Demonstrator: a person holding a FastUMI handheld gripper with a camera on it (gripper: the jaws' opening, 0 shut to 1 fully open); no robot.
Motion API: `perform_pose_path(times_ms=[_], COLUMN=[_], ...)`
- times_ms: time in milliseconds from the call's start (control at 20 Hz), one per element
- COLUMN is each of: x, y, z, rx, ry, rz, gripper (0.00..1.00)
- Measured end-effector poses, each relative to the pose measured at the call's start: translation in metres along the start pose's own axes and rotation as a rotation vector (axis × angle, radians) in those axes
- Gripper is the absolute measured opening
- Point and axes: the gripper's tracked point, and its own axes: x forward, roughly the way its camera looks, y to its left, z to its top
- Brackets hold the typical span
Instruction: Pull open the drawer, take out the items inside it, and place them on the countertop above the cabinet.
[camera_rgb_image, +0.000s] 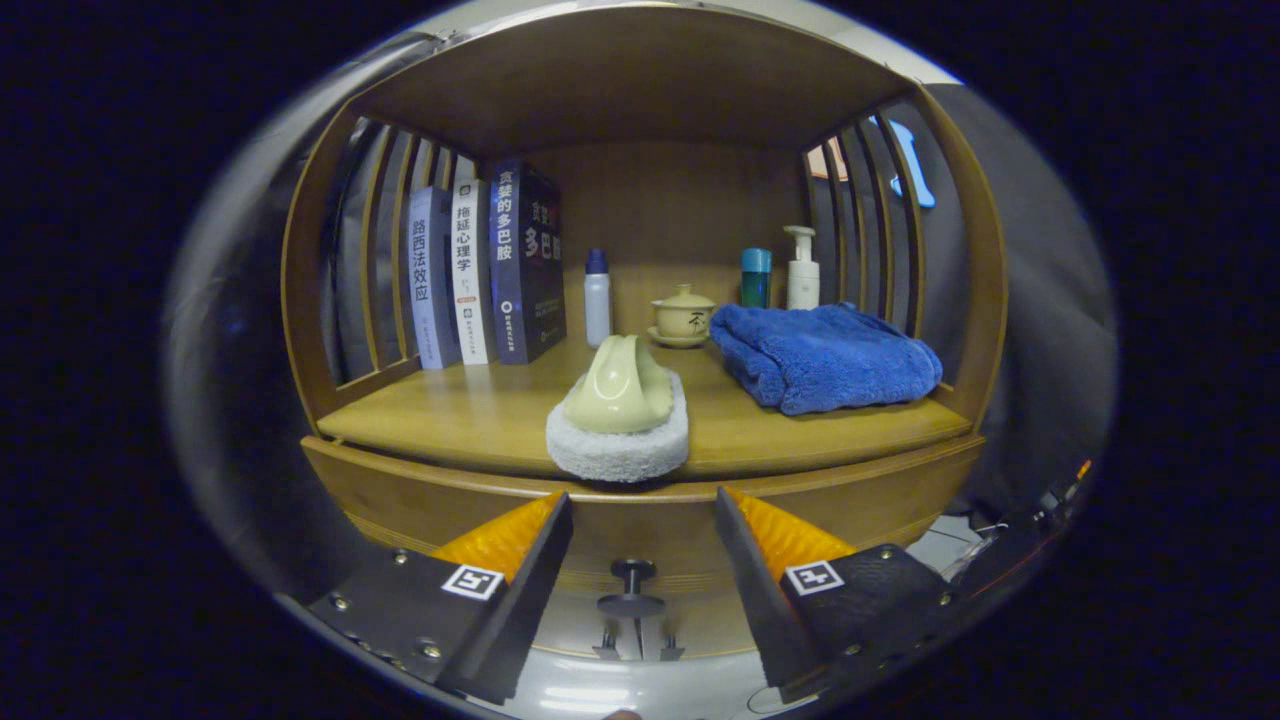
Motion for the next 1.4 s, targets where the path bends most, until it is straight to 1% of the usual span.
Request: perform_pose_path(times_ms=[100,250,450,550,650,750,900,1050,1150,1300,1400], x=[0.001,-0.001,-0.019,-0.036,-0.054,-0.068,-0.086,-0.102,-0.109,-0.108,-0.103], y=[0.001,0.003,-0.005,-0.020,-0.047,-0.084,-0.146,-0.213,-0.249,-0.279,-0.298], z=[0.001,0.000,-0.007,-0.007,-0.011,-0.020,-0.033,-0.054,-0.067,-0.079,-0.084], rx=[0.002,-0.008,-0.126,-0.157,-0.187,-0.233,-0.264,-0.287,-0.304,-0.272,-0.245], ry=[-0.001,0.024,0.107,0.112,0.110,0.117,0.115,0.133,0.140,0.109,0.092], rz=[0.014,0.055,0.129,0.154,0.158,0.140,0.103,0.043,0.026,0.045,0.037], gripper=[0.85,0.85,0.86,0.86,0.85,0.86,0.86,0.86,0.86,0.86,0.86])
